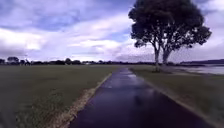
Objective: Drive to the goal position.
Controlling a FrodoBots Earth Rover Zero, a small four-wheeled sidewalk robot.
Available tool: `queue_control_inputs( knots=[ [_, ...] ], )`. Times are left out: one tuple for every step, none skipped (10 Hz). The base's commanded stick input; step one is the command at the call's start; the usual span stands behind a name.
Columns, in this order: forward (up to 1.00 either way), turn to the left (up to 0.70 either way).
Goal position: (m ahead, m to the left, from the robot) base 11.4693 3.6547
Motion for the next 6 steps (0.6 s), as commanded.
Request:
queue_control_inputs(
  knots=[
    [0.62, 0.0],
    [0.62, 0.0],
    [0.62, 0.0],
    [0.62, -0.07],
    [0.62, -0.14],
    [0.62, -0.15]
  ],
)
